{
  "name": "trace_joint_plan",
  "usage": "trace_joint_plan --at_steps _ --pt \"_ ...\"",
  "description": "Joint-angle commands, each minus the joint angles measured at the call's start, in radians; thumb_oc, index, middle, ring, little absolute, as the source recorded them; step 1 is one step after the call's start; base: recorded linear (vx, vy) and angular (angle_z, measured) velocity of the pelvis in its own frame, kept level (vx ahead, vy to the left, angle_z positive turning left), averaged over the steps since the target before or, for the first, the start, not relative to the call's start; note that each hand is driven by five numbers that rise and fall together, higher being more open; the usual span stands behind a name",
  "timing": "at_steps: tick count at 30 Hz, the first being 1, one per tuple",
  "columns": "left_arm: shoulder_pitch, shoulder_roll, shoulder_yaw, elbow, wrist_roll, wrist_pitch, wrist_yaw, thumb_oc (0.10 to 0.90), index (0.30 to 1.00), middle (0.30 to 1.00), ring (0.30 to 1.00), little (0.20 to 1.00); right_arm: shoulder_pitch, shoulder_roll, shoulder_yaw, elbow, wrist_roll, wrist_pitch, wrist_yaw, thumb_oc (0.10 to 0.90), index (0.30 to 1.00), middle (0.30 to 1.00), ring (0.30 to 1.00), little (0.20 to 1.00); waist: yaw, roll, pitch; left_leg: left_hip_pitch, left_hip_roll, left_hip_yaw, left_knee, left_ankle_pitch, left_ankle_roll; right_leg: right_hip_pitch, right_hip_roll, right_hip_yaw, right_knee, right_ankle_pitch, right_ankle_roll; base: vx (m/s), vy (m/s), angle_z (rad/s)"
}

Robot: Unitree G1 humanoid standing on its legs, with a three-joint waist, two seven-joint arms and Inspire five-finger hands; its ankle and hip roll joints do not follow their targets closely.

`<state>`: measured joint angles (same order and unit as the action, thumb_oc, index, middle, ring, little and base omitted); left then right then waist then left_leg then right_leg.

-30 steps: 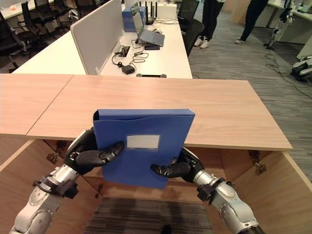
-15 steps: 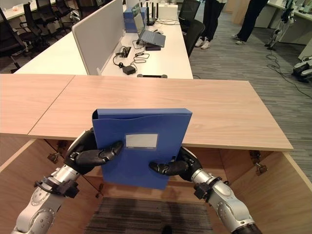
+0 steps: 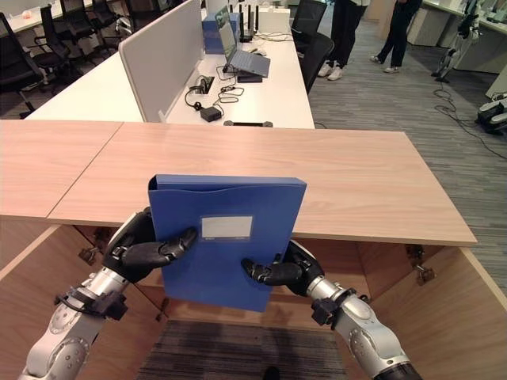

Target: Put the empty folder in the office cabinet

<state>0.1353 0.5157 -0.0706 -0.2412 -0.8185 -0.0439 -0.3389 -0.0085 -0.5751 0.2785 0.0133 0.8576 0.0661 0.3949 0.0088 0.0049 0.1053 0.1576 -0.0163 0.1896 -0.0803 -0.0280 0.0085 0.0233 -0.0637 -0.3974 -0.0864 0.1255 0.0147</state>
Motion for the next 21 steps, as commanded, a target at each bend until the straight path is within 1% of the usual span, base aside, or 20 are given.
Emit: trace_joint_plan --at_steps 1,9,10,11,12,13,16,18,19,21 --pt "-0.162 -0.087 -0.091 -0.101 -0.066 -0.077 -0.041 0.400 0.300 0.300 0.300 0.300 -0.223 0.141 0.078 -0.138 0.052 -0.089 0.091 0.400 0.300 0.300 0.300 0.300 0.018 -0.030 -0.035 -0.011 0.042 0.050 -0.007 -0.004 -0.060 0.115 -0.084 -0.017 0.003 -0.097 0.123 0.00 0.000 0.00" --pt "-0.152 -0.091 -0.058 -0.097 -0.049 -0.090 -0.033 0.400 0.300 0.300 0.300 0.300 -0.201 0.115 0.072 -0.156 0.007 -0.080 0.100 0.400 0.300 0.300 0.300 0.300 0.020 -0.033 -0.035 -0.014 0.044 0.051 -0.007 -0.002 -0.061 0.112 -0.084 -0.019 0.001 -0.096 0.124 0.00 0.000 0.00" --pt "-0.148 -0.093 -0.048 -0.098 -0.042 -0.094 -0.029 0.529 0.493 0.493 0.493 0.493 -0.196 0.108 0.067 -0.159 -0.010 -0.081 0.098 0.400 0.300 0.300 0.300 0.300 0.020 -0.033 -0.035 -0.015 0.044 0.051 -0.007 -0.002 -0.061 0.112 -0.085 -0.020 0.000 -0.096 0.124 0.00 0.000 0.00" --pt "-0.142 -0.096 -0.041 -0.096 -0.037 -0.096 -0.026 0.728 0.792 0.792 0.792 0.792 -0.190 0.103 0.057 -0.166 -0.029 -0.083 0.097 0.400 0.300 0.300 0.300 0.300 0.020 -0.033 -0.035 -0.015 0.044 0.051 -0.007 -0.002 -0.061 0.113 -0.085 -0.020 0.000 -0.096 0.124 0.00 0.000 0.00" --pt "-0.132 -0.098 -0.026 -0.094 -0.026 -0.099 -0.018 0.800 0.900 0.900 0.900 0.900 -0.182 0.096 0.040 -0.171 -0.057 -0.091 0.089 0.400 0.300 0.300 0.300 0.300 0.020 -0.033 -0.036 -0.015 0.044 0.051 -0.007 -0.003 -0.061 0.113 -0.085 -0.021 0.000 -0.096 0.124 0.00 0.000 0.00" --pt "-0.112 -0.098 0.016 -0.079 0.031 -0.115 0.006 0.800 0.900 0.900 0.900 0.900 -0.155 0.093 -0.035 -0.180 -0.129 -0.119 0.051 0.400 0.300 0.300 0.300 0.300 0.018 -0.033 -0.037 -0.016 0.045 0.051 -0.007 -0.003 -0.061 0.114 -0.085 -0.021 0.000 -0.097 0.125 0.00 0.000 0.00" --pt "-0.080 -0.092 0.067 -0.041 0.102 -0.138 0.027 0.800 0.900 0.900 0.900 0.900 -0.118 0.103 -0.125 -0.189 -0.192 -0.152 0.003 0.400 0.300 0.300 0.300 0.300 0.017 -0.032 -0.036 -0.017 0.044 0.049 -0.007 -0.004 -0.061 0.113 -0.085 -0.020 0.000 -0.097 0.126 0.02 -0.001 0.04" --pt "-0.028 -0.078 0.116 0.003 0.160 -0.148 0.021 0.800 0.900 0.900 0.900 0.900 -0.074 0.100 -0.201 -0.214 -0.291 -0.177 -0.029 0.400 0.300 0.300 0.300 0.300 0.017 -0.030 -0.036 -0.020 0.043 0.047 -0.007 -0.005 -0.061 0.112 -0.087 -0.020 -0.001 -0.096 0.129 0.00 0.009 0.04" --pt "-0.003 -0.057 0.127 0.045 0.221 -0.161 0.025 0.800 0.900 0.900 0.900 0.900 -0.055 0.112 -0.230 -0.219 -0.306 -0.190 -0.046 0.400 0.300 0.300 0.300 0.300 0.016 -0.027 -0.036 -0.024 0.043 0.046 -0.007 -0.005 -0.061 0.108 -0.089 -0.020 -0.001 -0.094 0.131 0.00 0.000 0.00" --pt "0.028 -0.033 0.145 0.094 0.276 -0.165 0.032 0.800 0.900 0.900 0.900 0.900 -0.045 0.118 -0.248 -0.228 -0.312 -0.201 -0.052 0.400 0.300 0.300 0.300 0.300 0.016 -0.024 -0.034 -0.027 0.043 0.046 -0.007 -0.004 -0.061 0.104 -0.091 -0.019 -0.001 -0.091 0.131 0.00 0.000 0.00"
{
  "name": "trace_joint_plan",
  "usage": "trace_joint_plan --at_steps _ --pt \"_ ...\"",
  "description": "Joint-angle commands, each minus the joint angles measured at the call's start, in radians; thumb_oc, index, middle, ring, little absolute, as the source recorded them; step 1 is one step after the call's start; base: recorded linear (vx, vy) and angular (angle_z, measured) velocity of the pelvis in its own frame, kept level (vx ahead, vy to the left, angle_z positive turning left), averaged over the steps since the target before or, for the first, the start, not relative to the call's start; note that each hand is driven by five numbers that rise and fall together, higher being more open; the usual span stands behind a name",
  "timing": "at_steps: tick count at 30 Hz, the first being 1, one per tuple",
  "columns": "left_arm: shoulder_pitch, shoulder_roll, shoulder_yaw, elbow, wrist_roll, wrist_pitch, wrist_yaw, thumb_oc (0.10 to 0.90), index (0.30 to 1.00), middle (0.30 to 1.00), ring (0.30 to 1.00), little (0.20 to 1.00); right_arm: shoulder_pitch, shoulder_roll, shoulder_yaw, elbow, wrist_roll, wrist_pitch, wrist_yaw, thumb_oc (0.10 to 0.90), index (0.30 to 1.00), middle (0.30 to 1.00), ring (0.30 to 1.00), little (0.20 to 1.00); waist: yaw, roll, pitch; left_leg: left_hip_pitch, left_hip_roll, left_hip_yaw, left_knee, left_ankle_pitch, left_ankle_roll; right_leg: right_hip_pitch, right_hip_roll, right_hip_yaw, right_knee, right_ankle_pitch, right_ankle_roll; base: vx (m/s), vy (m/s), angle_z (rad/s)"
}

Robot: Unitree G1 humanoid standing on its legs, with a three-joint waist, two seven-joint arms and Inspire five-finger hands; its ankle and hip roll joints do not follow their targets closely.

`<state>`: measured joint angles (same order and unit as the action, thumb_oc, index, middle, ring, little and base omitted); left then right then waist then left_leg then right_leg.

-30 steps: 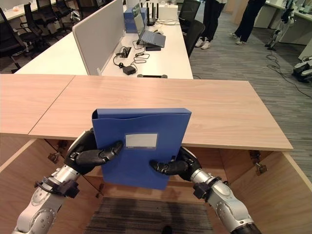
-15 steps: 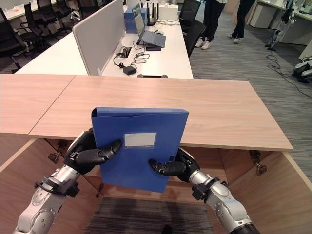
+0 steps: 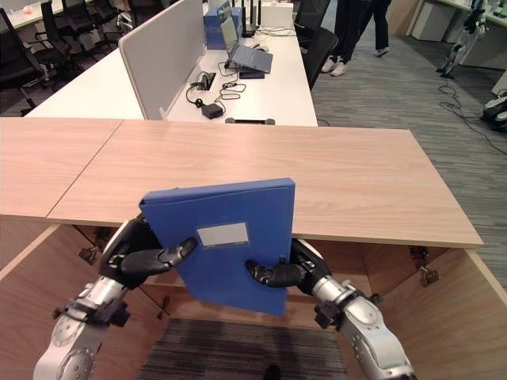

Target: Put the empty folder in the office cabinet

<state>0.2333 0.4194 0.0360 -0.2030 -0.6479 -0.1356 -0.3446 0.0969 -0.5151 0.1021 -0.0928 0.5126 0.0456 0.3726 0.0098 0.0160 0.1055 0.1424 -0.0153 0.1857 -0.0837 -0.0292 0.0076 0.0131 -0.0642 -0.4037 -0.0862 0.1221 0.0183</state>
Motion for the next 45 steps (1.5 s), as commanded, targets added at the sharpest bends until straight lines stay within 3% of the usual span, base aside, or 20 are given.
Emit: trace_joint_plan --at_steps 1,8,11,19,20,27,35,40,45 --pt "-0.049 0.074 0.051 0.078 0.115 -0.070 0.031 0.800 0.900 0.900 0.900 0.900 -0.144 0.054 -0.085 -0.132 0.027 -0.181 -0.029 0.400 0.300 0.300 0.300 0.300 0.014 -0.034 -0.032 -0.013 0.042 0.049 -0.004 -0.002 -0.060 0.112 -0.091 -0.012 -0.001 -0.087 0.128 0.00 0.000 0.00" --pt "0.047 0.124 0.084 0.175 0.037 -0.032 -0.104 0.800 0.900 0.900 0.900 0.900 -0.116 0.036 -0.131 -0.178 0.047 -0.185 0.006 0.400 0.300 0.300 0.300 0.300 0.018 -0.028 -0.031 -0.023 0.041 0.051 -0.004 0.003 -0.060 0.100 -0.092 -0.010 -0.001 -0.082 0.130 0.00 0.000 0.00" --pt "0.142 0.203 0.095 0.211 -0.012 0.018 -0.238 0.800 0.900 0.900 0.900 0.900 -0.077 0.010 -0.159 -0.186 0.051 -0.179 0.052 0.400 0.300 0.300 0.300 0.300 0.022 -0.022 -0.026 -0.030 0.042 0.049 -0.004 0.006 -0.061 0.095 -0.090 -0.010 -0.001 -0.080 0.132 -0.01 -0.001 0.00" --pt "0.293 0.345 0.071 0.238 -0.031 0.099 -0.415 0.800 0.900 0.900 0.900 0.900 -0.061 0.001 -0.182 -0.138 0.056 -0.171 0.086 0.400 0.300 0.300 0.300 0.300 0.035 -0.010 -0.025 -0.033 0.048 0.053 -0.004 0.006 -0.061 0.086 -0.085 -0.003 -0.001 -0.077 0.138 -0.01 0.001 -0.01" --pt "0.326 0.394 0.057 0.253 -0.017 0.111 -0.458 0.800 0.900 0.900 0.900 0.900 -0.069 0.008 -0.182 -0.116 0.069 -0.168 0.089 0.400 0.300 0.300 0.300 0.300 0.039 -0.007 -0.025 -0.036 0.049 0.055 -0.004 0.006 -0.061 0.080 -0.083 0.000 0.000 -0.076 0.139 -0.02 0.003 -0.05" --pt "0.396 0.490 -0.008 0.301 0.066 0.092 -0.526 0.800 0.900 0.900 0.900 0.900 -0.081 0.009 -0.157 -0.058 0.078 -0.174 0.091 0.400 0.300 0.300 0.300 0.300 0.047 0.005 -0.024 -0.041 0.048 0.049 -0.004 0.007 -0.059 0.073 -0.076 0.011 0.003 -0.082 0.137 -0.01 0.004 -0.03" --pt "0.366 0.495 -0.069 0.392 0.196 0.027 -0.517 0.800 0.900 0.900 0.900 0.900 -0.069 -0.007 -0.141 -0.085 0.065 -0.166 0.105 0.400 0.300 0.300 0.300 0.300 0.043 0.010 -0.025 -0.048 0.043 0.037 -0.004 0.013 -0.059 0.069 -0.079 0.004 0.004 -0.083 0.134 0.00 0.000 0.02" --pt "0.318 0.439 -0.074 0.459 0.241 -0.004 -0.457 0.800 0.900 0.900 0.900 0.900 -0.059 -0.032 -0.123 -0.120 0.021 -0.160 0.112 0.400 0.300 0.300 0.300 0.300 0.040 0.007 -0.022 -0.052 0.042 0.032 -0.004 0.016 -0.060 0.070 -0.081 0.000 0.004 -0.083 0.133 0.00 -0.001 0.01" --pt "0.221 0.320 -0.087 0.597 0.383 -0.063 -0.311 0.800 0.900 0.900 0.900 0.900 -0.053 -0.097 -0.082 -0.107 -0.183 -0.190 0.079 0.400 0.300 0.300 0.300 0.300 0.040 -0.002 -0.015 -0.058 0.040 0.025 -0.004 0.018 -0.061 0.069 -0.085 -0.008 0.005 -0.083 0.133 0.01 -0.007 0.08"
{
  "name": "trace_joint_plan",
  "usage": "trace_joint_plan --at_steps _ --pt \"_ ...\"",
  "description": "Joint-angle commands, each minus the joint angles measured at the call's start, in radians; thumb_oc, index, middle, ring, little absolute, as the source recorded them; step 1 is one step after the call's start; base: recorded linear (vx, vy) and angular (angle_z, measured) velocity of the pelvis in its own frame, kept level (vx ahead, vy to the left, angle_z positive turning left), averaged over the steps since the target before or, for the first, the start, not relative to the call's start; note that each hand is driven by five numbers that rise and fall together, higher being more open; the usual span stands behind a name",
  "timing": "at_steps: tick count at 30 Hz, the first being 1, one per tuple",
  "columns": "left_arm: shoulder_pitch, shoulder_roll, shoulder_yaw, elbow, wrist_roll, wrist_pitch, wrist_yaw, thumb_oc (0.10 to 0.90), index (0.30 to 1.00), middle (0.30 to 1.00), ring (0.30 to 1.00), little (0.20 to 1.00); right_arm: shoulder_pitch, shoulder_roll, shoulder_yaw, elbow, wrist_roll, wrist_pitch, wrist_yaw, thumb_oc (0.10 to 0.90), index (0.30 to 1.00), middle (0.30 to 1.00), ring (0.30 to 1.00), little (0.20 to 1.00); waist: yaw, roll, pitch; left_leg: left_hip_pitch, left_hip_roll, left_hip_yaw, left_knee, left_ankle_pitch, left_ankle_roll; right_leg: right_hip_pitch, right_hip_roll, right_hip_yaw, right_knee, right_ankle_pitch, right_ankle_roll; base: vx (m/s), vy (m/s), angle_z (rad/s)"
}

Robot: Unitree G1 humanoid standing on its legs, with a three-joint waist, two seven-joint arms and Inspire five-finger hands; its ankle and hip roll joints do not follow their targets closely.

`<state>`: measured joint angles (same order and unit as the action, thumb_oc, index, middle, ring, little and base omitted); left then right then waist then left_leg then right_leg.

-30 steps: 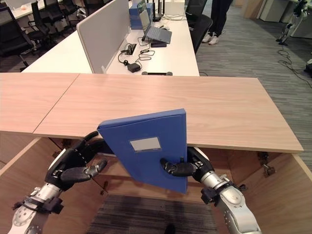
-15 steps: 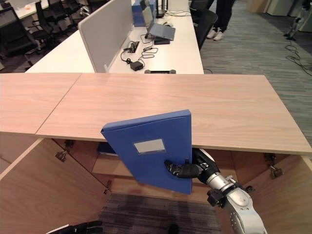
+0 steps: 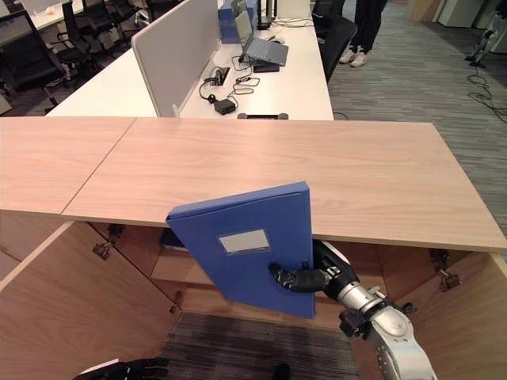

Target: Put the empty folder in the office cabinet

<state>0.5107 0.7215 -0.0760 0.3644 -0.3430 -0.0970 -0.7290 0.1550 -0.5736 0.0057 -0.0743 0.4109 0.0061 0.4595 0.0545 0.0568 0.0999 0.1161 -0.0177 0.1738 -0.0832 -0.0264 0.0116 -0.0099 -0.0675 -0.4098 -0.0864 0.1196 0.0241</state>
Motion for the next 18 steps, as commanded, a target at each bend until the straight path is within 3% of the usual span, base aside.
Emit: trace_joint_plan --at_steps 1,8,12,15,18 --pt "-0.077 -0.004 0.015 0.064 0.118 -0.116 0.100 0.800 0.900 0.900 0.900 0.900 -0.109 -0.052 0.028 -0.110 -0.121 -0.159 -0.017 0.400 0.300 0.300 0.300 0.300 -0.004 -0.041 -0.006 -0.028 0.042 0.036 -0.004 0.010 -0.066 0.096 -0.081 -0.002 0.007 -0.086 0.128 0.01 0.002 0.07" --pt "-0.181 -0.091 -0.063 0.238 0.294 -0.155 0.224 0.800 0.900 0.900 0.900 0.900 -0.121 -0.069 0.127 0.018 -0.234 -0.185 -0.077 0.400 0.300 0.300 0.300 0.300 -0.012 -0.043 -0.001 -0.036 0.035 0.031 -0.004 0.015 -0.067 0.094 -0.087 -0.016 0.006 -0.083 0.126 0.01 0.006 0.08" --pt "-0.237 -0.131 -0.117 0.353 0.413 -0.174 0.296 0.800 0.900 0.900 0.900 0.900 -0.161 -0.076 0.205 0.105 -0.355 -0.224 -0.164 0.400 0.300 0.300 0.300 0.300 -0.010 -0.043 0.003 -0.038 0.034 0.026 -0.004 0.015 -0.067 0.095 -0.090 -0.021 0.007 -0.085 0.126 0.02 0.004 0.04" --pt "-0.252 -0.141 -0.147 0.411 0.488 -0.187 0.339 0.800 0.900 0.900 0.900 0.900 -0.193 -0.144 0.274 0.111 -0.514 -0.270 -0.220 0.400 0.300 0.300 0.300 0.300 -0.004 -0.044 0.008 -0.033 0.035 0.024 -0.004 0.009 -0.069 0.102 -0.089 -0.024 0.010 -0.094 0.127 0.02 0.000 0.03" --pt "-0.287 -0.164 -0.171 0.490 0.537 -0.183 0.383 0.800 0.900 0.900 0.900 0.900 -0.235 -0.164 0.353 0.144 -0.609 -0.271 -0.247 0.400 0.300 0.300 0.300 0.300 -0.002 -0.046 0.008 -0.038 0.034 0.018 -0.004 0.014 -0.067 0.101 -0.089 -0.028 0.009 -0.092 0.124 0.02 0.004 0.08"
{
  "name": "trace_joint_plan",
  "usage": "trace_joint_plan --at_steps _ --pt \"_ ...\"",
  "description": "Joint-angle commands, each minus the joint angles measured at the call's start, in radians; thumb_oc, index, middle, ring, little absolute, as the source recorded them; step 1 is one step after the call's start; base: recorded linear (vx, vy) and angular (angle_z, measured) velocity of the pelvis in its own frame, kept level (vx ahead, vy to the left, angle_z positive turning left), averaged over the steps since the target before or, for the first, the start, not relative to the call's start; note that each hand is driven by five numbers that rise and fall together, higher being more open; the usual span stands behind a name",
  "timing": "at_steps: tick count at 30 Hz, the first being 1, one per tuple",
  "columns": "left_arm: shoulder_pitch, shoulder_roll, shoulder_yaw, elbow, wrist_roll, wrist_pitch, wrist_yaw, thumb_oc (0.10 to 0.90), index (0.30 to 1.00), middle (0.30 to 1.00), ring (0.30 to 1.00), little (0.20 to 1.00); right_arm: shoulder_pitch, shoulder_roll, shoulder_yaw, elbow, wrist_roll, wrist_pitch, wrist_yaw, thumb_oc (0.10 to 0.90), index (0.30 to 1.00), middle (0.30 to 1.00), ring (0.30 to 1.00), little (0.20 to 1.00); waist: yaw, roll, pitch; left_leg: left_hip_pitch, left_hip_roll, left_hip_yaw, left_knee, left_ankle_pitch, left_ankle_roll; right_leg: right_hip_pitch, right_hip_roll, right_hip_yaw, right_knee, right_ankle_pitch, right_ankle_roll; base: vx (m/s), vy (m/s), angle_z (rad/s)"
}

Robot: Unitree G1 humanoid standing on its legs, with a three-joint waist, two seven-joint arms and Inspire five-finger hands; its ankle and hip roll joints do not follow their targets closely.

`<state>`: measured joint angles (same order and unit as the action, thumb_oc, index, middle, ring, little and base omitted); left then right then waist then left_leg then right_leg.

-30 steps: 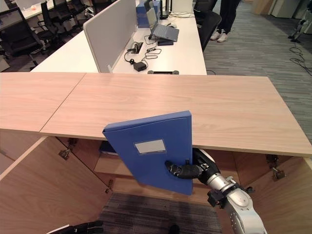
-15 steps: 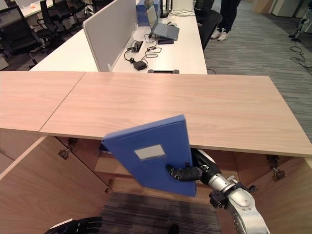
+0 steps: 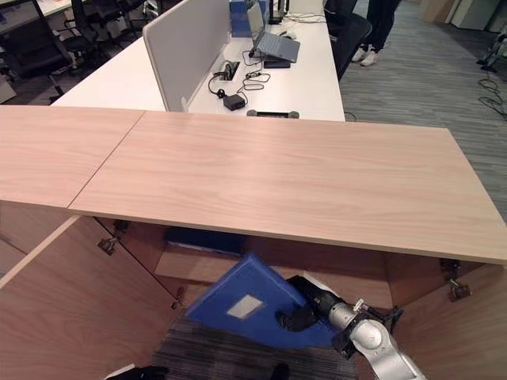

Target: Put the empty folder in the office cabinet

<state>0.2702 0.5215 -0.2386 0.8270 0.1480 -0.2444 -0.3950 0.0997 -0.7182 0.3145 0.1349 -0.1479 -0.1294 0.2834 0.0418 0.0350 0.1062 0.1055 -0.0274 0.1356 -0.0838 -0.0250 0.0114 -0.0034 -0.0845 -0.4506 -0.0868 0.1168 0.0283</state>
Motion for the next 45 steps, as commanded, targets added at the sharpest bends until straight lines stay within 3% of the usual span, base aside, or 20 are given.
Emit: trace_joint_plan --at_steps 1,6,12,14,15,16,17,18,20,25,33,35,45 --pt "-0.052 0.031 -0.014 0.044 0.064 -0.035 0.058 0.800 0.900 0.900 0.900 0.900 -0.190 -0.033 0.071 -0.064 -0.092 -0.141 -0.073 0.400 0.300 0.300 0.300 0.300 0.015 -0.024 0.002 -0.023 0.046 0.055 -0.003 0.007 -0.069 0.099 -0.071 0.011 0.011 -0.096 0.120 0.02 -0.002 0.11" --pt "-0.065 0.006 -0.022 0.098 0.097 -0.028 0.083 0.800 0.900 0.900 0.900 0.900 -0.217 -0.015 0.147 0.000 -0.123 -0.124 -0.069 0.400 0.300 0.300 0.300 0.300 0.024 -0.025 0.003 -0.026 0.045 0.049 -0.003 0.009 -0.069 0.101 -0.070 0.001 0.012 -0.099 0.118 0.02 0.002 0.07" --pt "-0.083 -0.036 -0.019 0.123 0.084 -0.001 0.087 0.800 0.900 0.900 0.900 0.900 -0.184 0.129 0.109 0.108 0.088 -0.061 -0.047 0.400 0.300 0.300 0.300 0.300 0.029 -0.028 0.002 -0.033 0.040 0.041 -0.003 0.014 -0.066 0.103 -0.073 -0.010 0.011 -0.097 0.115 0.01 0.005 0.08" --pt "-0.086 -0.045 0.003 0.148 0.087 0.022 0.115 0.800 0.900 0.900 0.900 0.900 -0.154 0.262 0.030 0.222 0.415 0.000 -0.039 0.400 0.300 0.300 0.300 0.300 0.034 -0.028 0.000 -0.031 0.039 0.041 -0.003 0.015 -0.066 0.105 -0.075 -0.014 0.011 -0.096 0.112 0.01 0.007 0.05" --pt "-0.082 -0.055 -0.005 0.152 0.082 0.028 0.116 0.800 0.900 0.900 0.900 0.900 -0.157 0.306 0.013 0.264 0.507 0.000 -0.050 0.400 0.300 0.300 0.300 0.300 0.035 -0.026 0.000 -0.026 0.040 0.043 -0.003 0.011 -0.067 0.109 -0.073 -0.012 0.012 -0.099 0.110 0.00 0.011 0.07" --pt "-0.084 -0.055 -0.006 0.152 0.082 0.028 0.116 0.800 0.900 0.900 0.900 0.900 -0.159 0.307 0.013 0.266 0.508 -0.001 -0.050 0.400 0.300 0.300 0.300 0.300 0.035 -0.028 -0.001 -0.030 0.039 0.043 -0.003 0.015 -0.066 0.105 -0.074 -0.013 0.011 -0.095 0.110 0.01 0.002 0.03" --pt "-0.075 -0.073 -0.014 0.160 0.073 0.039 0.126 0.800 0.900 0.900 0.900 0.900 -0.164 0.378 -0.021 0.302 0.702 0.003 -0.068 0.400 0.300 0.300 0.300 0.300 0.037 -0.028 0.001 -0.024 0.041 0.044 -0.003 0.011 -0.067 0.108 -0.072 -0.009 0.012 -0.097 0.108 0.00 0.000 0.00" --pt "-0.076 -0.073 -0.014 0.160 0.073 0.038 0.126 0.800 0.900 0.900 0.900 0.900 -0.165 0.378 -0.021 0.302 0.703 0.003 -0.068 0.400 0.300 0.300 0.300 0.300 0.036 -0.029 -0.001 -0.029 0.039 0.043 -0.003 0.015 -0.066 0.105 -0.073 -0.010 0.011 -0.094 0.108 0.00 0.000 0.00" --pt "-0.082 -0.096 -0.015 0.177 0.058 0.051 0.150 0.800 0.900 0.900 0.900 0.900 -0.160 0.428 -0.055 0.290 0.892 -0.003 -0.082 0.400 0.300 0.300 0.300 0.300 0.033 -0.033 0.001 -0.026 0.040 0.043 -0.003 0.014 -0.067 0.104 -0.071 -0.006 0.012 -0.095 0.105 0.01 -0.010 -0.03" --pt "-0.088 -0.129 -0.035 0.188 0.036 0.064 0.179 0.800 0.900 0.900 0.900 0.900 -0.185 0.519 -0.150 0.324 1.161 -0.043 -0.123 0.400 0.300 0.300 0.300 0.300 0.034 -0.035 0.003 -0.017 0.041 0.043 -0.003 0.006 -0.069 0.110 -0.066 -0.004 0.012 -0.100 0.102 0.00 0.000 0.00" --pt "-0.080 -0.161 -0.063 0.188 0.030 0.076 0.201 0.800 0.900 0.900 0.900 0.900 -0.211 0.570 -0.251 0.325 1.277 -0.107 -0.194 0.400 0.300 0.300 0.300 0.300 0.035 -0.033 -0.001 -0.019 0.042 0.039 -0.003 0.007 -0.069 0.109 -0.066 -0.005 0.009 -0.098 0.102 0.00 0.000 0.00" --pt "-0.076 -0.166 -0.078 0.183 0.019 0.080 0.206 0.800 0.900 0.900 0.900 0.900 -0.247 0.584 -0.330 0.337 1.325 -0.166 -0.244 0.400 0.300 0.300 0.300 0.300 0.034 -0.027 0.004 -0.019 0.043 0.040 -0.003 0.005 -0.070 0.109 -0.065 -0.004 0.009 -0.099 0.103 0.00 0.000 0.00" --pt "-0.079 -0.152 -0.138 0.135 -0.015 0.088 0.187 0.800 0.900 0.900 0.900 0.900 -0.393 0.569 -0.485 0.441 1.386 -0.269 -0.377 0.400 0.300 0.300 0.300 0.300 0.051 -0.004 0.012 -0.036 0.039 0.032 -0.003 0.007 -0.069 0.098 -0.068 -0.012 0.010 -0.100 0.106 0.00 0.000 0.00"
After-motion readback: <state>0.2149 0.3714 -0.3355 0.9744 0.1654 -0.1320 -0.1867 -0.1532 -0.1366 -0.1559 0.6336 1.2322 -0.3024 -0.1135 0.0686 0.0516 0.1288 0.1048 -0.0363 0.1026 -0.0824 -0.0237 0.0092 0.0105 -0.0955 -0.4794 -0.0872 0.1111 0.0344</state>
